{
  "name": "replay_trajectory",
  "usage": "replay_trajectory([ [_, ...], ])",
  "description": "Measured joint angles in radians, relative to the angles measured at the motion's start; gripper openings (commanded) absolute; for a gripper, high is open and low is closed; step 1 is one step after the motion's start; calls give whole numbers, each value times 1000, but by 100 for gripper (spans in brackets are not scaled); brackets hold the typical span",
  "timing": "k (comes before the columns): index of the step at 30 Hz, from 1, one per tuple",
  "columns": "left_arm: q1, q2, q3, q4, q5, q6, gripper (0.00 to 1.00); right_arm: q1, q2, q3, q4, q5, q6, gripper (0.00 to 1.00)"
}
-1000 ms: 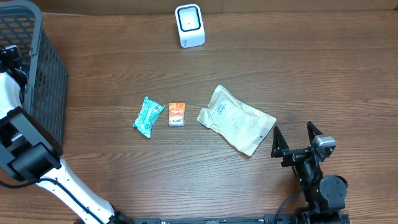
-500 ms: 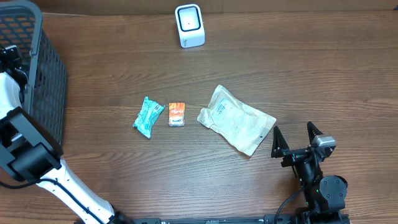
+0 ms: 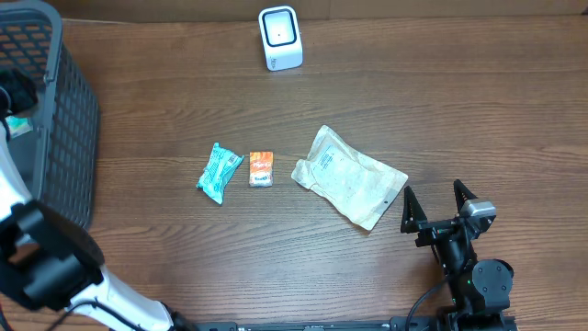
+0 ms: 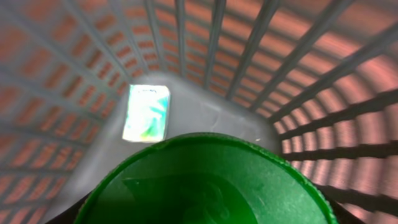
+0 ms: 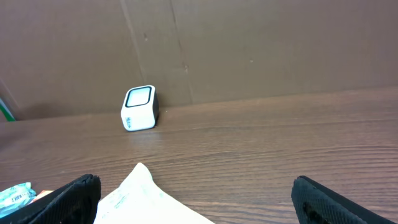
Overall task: Scan the item barcode
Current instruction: 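Grasp the green-lidded jar and lift it out with the left gripper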
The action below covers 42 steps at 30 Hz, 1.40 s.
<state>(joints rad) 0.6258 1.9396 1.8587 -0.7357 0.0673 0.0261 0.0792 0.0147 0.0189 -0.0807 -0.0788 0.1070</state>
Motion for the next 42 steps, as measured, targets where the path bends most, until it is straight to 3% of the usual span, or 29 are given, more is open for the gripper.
replay_trajectory([
  [14, 0, -336, -1, -61, 12, -100, 43, 0, 0, 0, 0, 0, 0, 100],
  [23, -65, -557, 2, -203, 237, -169, 45, 0, 0, 0, 0, 0, 0, 100],
  [31, -284, -489, 0, -398, 344, -181, 37, 0, 0, 0, 0, 0, 0, 100],
  [42, -663, -230, 0, -389, 272, -181, 38, 0, 0, 0, 0, 0, 1, 100],
])
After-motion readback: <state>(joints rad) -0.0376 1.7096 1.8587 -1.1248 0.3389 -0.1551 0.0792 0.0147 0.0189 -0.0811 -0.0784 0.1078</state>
